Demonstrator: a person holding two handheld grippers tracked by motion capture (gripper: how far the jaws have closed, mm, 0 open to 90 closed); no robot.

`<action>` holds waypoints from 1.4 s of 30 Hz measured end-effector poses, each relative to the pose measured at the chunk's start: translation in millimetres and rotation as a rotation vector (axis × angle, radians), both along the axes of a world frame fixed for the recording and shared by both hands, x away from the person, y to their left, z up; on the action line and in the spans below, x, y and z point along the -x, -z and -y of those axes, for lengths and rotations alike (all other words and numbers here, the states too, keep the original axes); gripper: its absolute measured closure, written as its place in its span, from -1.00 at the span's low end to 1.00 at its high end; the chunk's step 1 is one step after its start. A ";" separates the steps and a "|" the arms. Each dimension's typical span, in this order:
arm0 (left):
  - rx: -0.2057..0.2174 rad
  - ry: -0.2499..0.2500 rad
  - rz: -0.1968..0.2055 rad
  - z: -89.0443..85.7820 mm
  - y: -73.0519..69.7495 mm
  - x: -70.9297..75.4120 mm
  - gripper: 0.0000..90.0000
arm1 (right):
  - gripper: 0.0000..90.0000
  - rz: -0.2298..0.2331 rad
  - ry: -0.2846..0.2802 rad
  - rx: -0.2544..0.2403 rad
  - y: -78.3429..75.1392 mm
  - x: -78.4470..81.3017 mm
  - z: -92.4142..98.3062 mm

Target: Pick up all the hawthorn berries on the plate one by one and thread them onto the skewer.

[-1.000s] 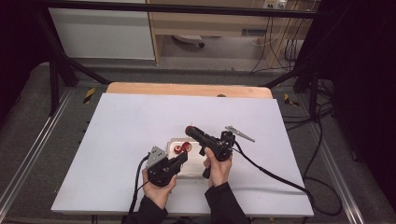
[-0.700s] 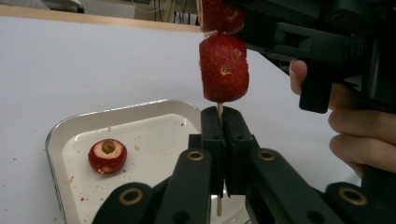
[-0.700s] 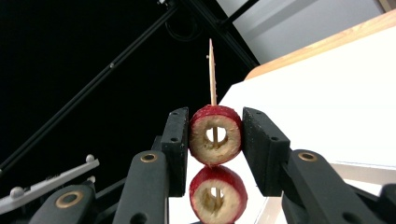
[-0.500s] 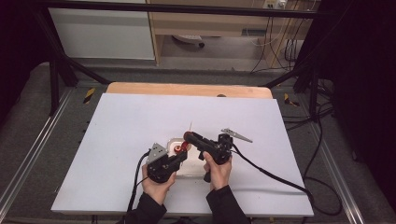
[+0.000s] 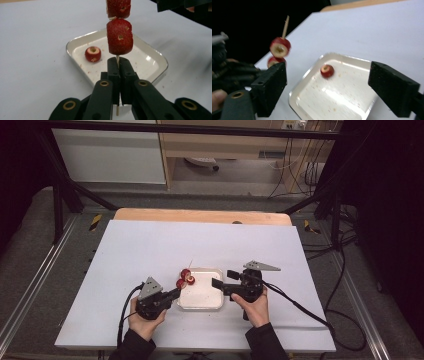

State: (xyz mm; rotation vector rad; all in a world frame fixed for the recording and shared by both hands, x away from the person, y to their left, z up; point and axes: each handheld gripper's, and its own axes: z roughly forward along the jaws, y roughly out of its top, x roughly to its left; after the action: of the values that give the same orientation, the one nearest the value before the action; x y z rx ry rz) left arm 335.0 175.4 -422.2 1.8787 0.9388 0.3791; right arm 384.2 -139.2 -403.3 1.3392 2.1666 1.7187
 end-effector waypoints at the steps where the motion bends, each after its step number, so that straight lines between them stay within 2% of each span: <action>1: -0.009 -0.002 -0.001 -4.5 0.9 1.0 0.96 | -0.74 -0.005 -0.012 0.027 0.6 -0.1 0.3; 5: -0.048 0.008 -0.021 -22.3 5.7 4.7 0.96 | -0.82 -0.034 -0.051 0.107 3.4 -2.5 0.7; 6: -0.055 0.010 -0.030 -27.1 6.8 5.3 0.95 | -0.84 -0.035 -0.063 0.140 3.8 -3.4 0.3; 8: -0.058 0.006 -0.041 -35.6 8.1 6.0 0.95 | -0.84 -0.036 -0.083 0.205 3.3 -4.3 -2.1; 11: -0.066 0.005 -0.050 -45.4 7.7 6.0 0.96 | -0.85 -0.058 -0.117 0.256 1.2 -7.9 -8.3; 17: -0.093 0.022 -0.053 -55.3 8.0 6.0 0.95 | -0.85 -0.077 -0.185 0.390 -8.1 -19.3 -28.9; 23: -0.097 0.032 -0.066 -63.7 10.3 4.6 0.95 | -0.80 -0.081 -0.231 0.500 -17.9 -32.6 -53.5; 26: -0.118 0.020 -0.060 -69.6 10.9 4.8 0.96 | -0.79 -0.095 -0.264 0.554 -20.0 -40.1 -67.4; 30: -0.111 0.009 -0.068 -76.5 11.8 3.5 0.95 | -0.75 -0.103 -0.302 0.619 -20.2 -50.9 -85.2; 34: -0.110 -0.002 -0.075 -80.1 13.0 1.4 0.95 | -0.71 -0.129 -0.329 0.660 -20.9 -63.3 -99.2; 37: -0.104 -0.010 -0.079 -82.1 13.4 -0.1 0.95 | -0.69 -0.133 -0.353 0.692 -21.4 -70.7 -108.6; 42: -0.109 -0.012 -0.084 -82.7 14.4 -1.3 0.96 | -0.53 -0.133 -0.398 0.740 -18.5 -78.9 -122.6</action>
State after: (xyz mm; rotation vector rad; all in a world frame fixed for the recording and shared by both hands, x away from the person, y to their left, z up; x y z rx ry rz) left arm 336.3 258.0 -436.6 2.0026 1.0032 0.3672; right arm 463.1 -16.6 -384.9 0.8748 2.8563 0.7211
